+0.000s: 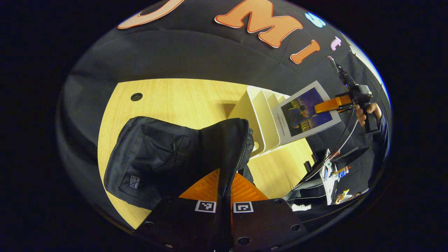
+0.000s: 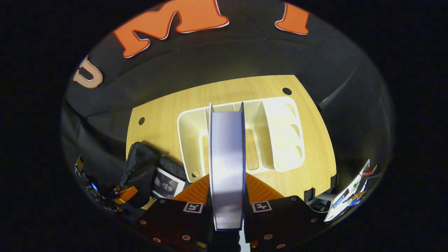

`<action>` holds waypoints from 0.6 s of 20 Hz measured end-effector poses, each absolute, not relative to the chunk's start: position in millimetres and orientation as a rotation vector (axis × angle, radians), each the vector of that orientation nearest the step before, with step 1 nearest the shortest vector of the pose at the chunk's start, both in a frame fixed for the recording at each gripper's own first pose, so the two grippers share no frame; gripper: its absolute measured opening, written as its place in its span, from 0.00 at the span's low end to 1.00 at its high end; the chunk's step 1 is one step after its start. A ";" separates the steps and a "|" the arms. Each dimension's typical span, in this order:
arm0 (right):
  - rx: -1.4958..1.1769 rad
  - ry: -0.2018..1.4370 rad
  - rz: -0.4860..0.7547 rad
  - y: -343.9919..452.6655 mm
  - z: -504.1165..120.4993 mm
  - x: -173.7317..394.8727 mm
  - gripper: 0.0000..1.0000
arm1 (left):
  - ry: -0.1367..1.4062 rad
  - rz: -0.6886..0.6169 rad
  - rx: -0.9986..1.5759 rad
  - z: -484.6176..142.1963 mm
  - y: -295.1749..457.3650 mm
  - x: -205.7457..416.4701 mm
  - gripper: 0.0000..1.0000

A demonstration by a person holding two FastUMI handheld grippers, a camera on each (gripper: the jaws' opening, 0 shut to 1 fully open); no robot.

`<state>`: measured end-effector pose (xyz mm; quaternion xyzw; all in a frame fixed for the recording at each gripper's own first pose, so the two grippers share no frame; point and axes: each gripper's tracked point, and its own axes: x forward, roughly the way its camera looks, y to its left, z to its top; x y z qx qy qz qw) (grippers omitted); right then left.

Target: Open the schoolbag, grab two books from the bookshelf and put them into the schoolbag.

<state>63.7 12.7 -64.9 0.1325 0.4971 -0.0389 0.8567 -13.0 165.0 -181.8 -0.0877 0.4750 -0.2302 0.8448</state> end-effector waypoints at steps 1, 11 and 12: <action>0.304 1.030 -0.087 12.2 -61.2 55.5 0.36 | 1.001 -0.491 -0.176 -181.5 163.9 -12.4 0.04; 0.599 0.880 0.028 53.8 -49.4 -7.1 0.34 | 1.011 -0.530 -0.111 -177.4 157.0 -11.4 0.04; 0.610 0.867 0.039 58.1 -48.4 -12.3 0.34 | 1.007 -0.537 -0.094 -175.7 158.6 -10.5 0.04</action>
